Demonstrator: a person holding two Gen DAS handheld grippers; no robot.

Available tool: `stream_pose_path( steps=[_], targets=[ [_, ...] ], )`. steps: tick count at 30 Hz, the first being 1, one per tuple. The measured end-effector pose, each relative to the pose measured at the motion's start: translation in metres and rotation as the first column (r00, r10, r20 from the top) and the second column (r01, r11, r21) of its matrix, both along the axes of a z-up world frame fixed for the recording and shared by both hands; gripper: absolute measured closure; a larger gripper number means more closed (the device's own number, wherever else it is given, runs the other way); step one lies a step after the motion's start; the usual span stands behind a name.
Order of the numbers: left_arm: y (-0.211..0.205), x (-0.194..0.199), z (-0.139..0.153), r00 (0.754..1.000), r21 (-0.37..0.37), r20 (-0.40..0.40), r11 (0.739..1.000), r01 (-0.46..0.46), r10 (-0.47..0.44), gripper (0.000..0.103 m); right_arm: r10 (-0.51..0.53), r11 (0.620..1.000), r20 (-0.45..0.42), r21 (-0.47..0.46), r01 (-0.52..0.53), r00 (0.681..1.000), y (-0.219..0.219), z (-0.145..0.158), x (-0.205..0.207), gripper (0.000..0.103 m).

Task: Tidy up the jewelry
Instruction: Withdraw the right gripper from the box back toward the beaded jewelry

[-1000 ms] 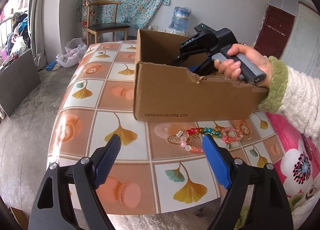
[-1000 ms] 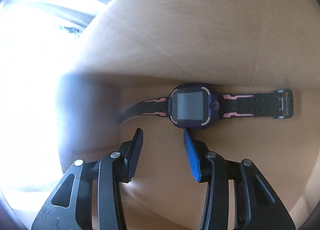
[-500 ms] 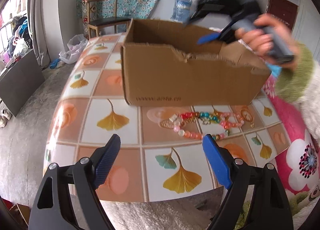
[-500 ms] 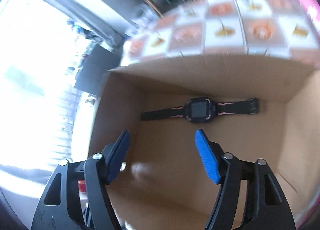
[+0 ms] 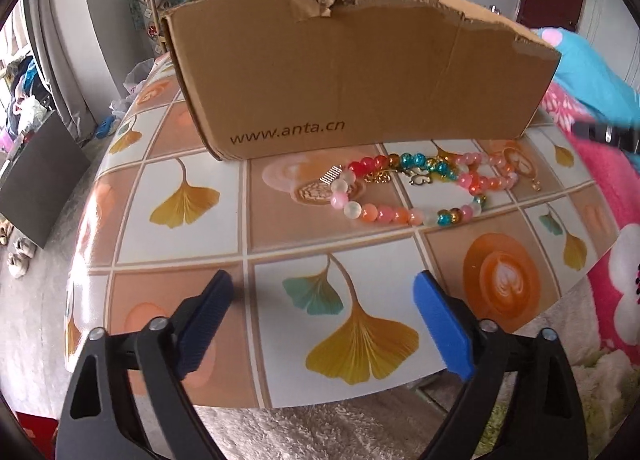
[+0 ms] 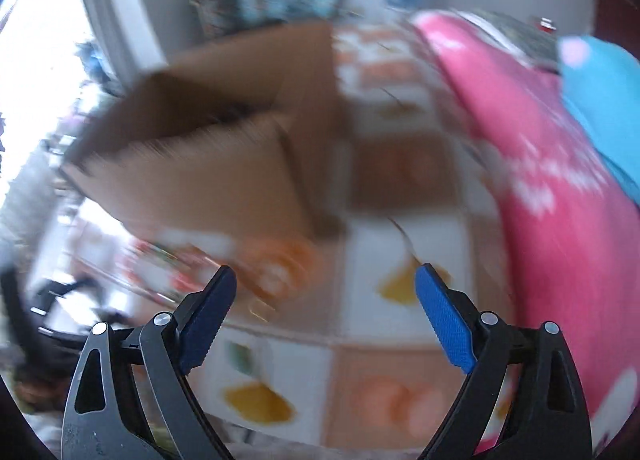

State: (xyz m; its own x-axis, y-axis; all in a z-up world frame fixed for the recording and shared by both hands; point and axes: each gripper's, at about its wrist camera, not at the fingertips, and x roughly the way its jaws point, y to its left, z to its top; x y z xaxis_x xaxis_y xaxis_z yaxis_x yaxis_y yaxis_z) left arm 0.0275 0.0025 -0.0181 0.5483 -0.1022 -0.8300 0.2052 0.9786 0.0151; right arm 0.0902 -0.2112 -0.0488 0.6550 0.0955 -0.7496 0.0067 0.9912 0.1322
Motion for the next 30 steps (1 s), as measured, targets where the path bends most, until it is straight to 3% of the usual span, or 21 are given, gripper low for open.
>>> stream_pose_path(
  steps=[4, 14, 16, 23, 30],
  targets=[
    [0.001, 0.0, -0.002, 1.0, -0.007, -0.002, 1.0, -0.017, 0.017, 0.005, -0.068, 0.997, -0.035, -0.045, 0.067, 0.997, -0.005, -0.02, 0.0, 0.016],
    [-0.003, -0.002, -0.002, 0.999, 0.0, 0.004, 0.999, -0.048, 0.048, 0.005, -0.051, 0.988, -0.034, -0.15, 0.045, 0.998, -0.005, -0.029, -0.003, 0.015],
    [-0.002, -0.002, -0.002, 0.999, 0.003, -0.008, 0.999, -0.052, 0.052, 0.005, -0.044, 0.989, -0.046, -0.144, 0.037, 0.998, -0.009, -0.034, 0.0, 0.008],
    [-0.003, 0.0, -0.001, 0.998, 0.009, -0.022, 0.998, -0.06, 0.06, 0.005, -0.024, 0.992, -0.059, -0.122, 0.016, 0.998, -0.024, -0.037, -0.006, 0.008],
    [-0.003, 0.002, -0.001, 0.997, 0.012, -0.037, 0.998, -0.06, 0.06, 0.004, 0.024, 0.992, 0.006, -0.121, -0.024, 1.0, -0.034, -0.038, -0.018, 0.008]
  ],
)
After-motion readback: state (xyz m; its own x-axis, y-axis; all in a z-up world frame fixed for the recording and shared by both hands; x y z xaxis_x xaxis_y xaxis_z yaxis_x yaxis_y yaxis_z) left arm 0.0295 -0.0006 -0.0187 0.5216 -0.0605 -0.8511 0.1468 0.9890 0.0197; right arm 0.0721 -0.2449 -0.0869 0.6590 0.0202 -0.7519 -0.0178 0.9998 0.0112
